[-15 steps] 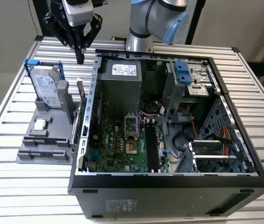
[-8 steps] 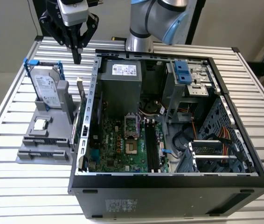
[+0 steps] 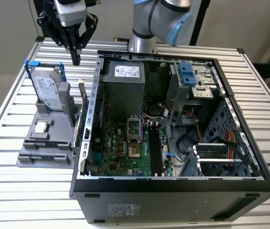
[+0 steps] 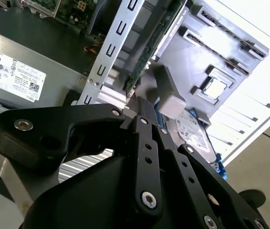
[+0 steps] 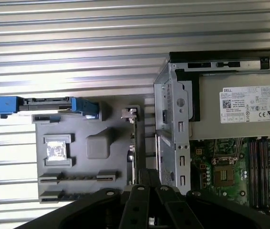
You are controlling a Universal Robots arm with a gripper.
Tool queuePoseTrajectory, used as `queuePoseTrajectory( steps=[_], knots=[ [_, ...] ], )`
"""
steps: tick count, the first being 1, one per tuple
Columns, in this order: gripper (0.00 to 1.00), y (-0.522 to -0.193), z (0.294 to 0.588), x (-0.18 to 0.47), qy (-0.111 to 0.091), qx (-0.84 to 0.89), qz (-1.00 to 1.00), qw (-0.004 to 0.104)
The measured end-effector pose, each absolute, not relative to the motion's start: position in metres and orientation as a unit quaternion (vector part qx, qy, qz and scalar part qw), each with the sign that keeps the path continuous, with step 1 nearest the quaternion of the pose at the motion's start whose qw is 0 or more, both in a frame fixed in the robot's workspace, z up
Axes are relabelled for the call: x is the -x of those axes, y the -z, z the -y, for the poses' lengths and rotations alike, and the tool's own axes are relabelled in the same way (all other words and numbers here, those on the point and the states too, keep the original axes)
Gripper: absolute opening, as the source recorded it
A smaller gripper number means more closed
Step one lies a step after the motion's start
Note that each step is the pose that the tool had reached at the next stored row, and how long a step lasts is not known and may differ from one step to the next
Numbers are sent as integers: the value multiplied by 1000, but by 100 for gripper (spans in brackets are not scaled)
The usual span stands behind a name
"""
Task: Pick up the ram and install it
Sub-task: 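Reach for the ram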
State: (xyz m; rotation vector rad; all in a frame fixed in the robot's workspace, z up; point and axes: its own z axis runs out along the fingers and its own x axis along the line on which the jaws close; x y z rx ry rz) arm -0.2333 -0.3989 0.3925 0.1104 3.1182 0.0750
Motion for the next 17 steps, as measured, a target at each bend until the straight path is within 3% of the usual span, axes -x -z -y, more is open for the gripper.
queuePoseTrajectory(
  steps=[17],
  knots=[
    [0,-392,399,245,-24,-35,-999,9]
  ],
)
